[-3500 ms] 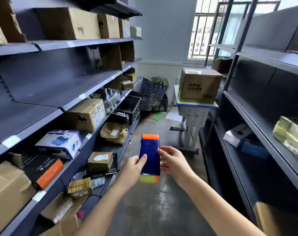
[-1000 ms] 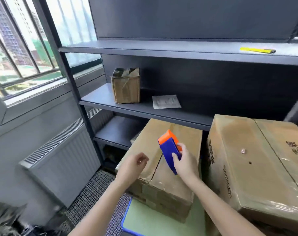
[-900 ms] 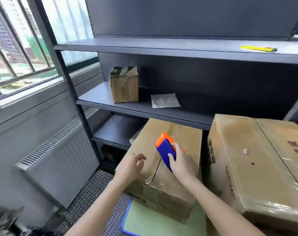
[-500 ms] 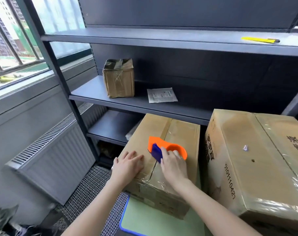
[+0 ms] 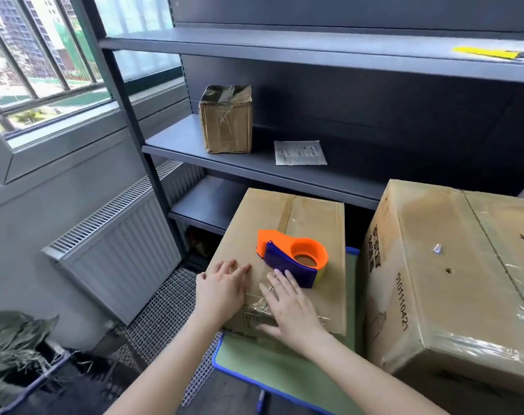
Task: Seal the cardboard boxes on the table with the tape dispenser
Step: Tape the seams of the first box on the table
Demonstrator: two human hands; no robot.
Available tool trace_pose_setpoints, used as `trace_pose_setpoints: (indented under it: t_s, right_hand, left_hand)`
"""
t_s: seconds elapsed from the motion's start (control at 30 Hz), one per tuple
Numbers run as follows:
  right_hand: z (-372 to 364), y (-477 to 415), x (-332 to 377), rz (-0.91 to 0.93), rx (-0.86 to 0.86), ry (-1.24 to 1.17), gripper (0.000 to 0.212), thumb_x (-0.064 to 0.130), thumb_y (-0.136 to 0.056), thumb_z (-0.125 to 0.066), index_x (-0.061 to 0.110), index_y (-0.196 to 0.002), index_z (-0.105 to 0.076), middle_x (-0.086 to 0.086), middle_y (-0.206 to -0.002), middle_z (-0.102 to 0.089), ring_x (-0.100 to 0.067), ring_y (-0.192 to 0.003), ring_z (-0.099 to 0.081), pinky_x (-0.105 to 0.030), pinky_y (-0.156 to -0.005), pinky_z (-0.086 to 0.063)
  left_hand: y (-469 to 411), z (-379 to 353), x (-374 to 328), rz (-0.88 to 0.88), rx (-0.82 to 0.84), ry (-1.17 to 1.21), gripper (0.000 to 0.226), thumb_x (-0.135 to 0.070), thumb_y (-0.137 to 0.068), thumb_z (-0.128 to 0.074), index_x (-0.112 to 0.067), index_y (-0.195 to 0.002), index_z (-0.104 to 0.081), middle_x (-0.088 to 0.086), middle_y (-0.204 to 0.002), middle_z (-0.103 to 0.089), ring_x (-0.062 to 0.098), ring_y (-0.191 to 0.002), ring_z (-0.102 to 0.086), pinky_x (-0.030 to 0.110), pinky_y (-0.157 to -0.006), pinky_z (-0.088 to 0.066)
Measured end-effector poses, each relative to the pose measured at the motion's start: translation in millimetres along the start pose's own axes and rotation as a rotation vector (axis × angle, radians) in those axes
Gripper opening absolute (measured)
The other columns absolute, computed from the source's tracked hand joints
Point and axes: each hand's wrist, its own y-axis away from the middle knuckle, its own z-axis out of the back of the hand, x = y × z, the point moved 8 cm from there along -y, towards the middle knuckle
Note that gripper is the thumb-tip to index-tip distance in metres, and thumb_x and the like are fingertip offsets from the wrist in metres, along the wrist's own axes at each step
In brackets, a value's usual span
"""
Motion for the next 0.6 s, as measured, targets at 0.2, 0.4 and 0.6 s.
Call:
trace_pose_setpoints:
  t_s: [0.2, 0.4, 0.6]
  right_hand:
    - [8, 24, -13, 0.152, -0.010, -0.079, 0.083, 0.057, -0.048, -0.084, 0.014, -0.117, -0.065, -0.009, -0.123, -0.062, -0.023, -0.117, -0.058, -0.036, -0.104, -0.029]
    - [7, 38, -48, 0.178, 0.121, -0.166, 0.079, 0.027, -0.088, -0.062, 0.021, -0.150, -0.015, 0.002, -0.158, -0.011, -0.014, -0.145, -0.004, -0.023, -0.114, 0.000]
    - [19, 42, -88, 0.008, 0.250, -0.283, 0.079, 0.016, -0.076, -0.073, 0.036, -0.142, -0.034, 0.017, -0.151, -0.026, -0.007, -0.138, -0.026, -0.030, -0.105, -0.034]
  left_hand:
    - [33, 0, -14, 0.003, 0.014, -0.094, 0.047, -0.028, -0.067, -0.060, -0.039, -0.112, -0.067, 0.000, -0.111, -0.068, 0.020, -0.095, -0.064, 0.040, -0.062, -0.044]
    - [44, -6, -56, 0.039, -0.017, -0.139, 0.048, -0.036, -0.092, -0.045, -0.037, -0.140, -0.038, 0.001, -0.139, -0.045, 0.021, -0.116, -0.048, 0.040, -0.081, -0.039]
    - [42, -5, -89, -0.063, 0.086, -0.184, 0.051, -0.023, -0.097, -0.038, -0.030, -0.146, -0.023, 0.001, -0.128, -0.041, 0.020, -0.120, -0.038, 0.031, -0.068, -0.035]
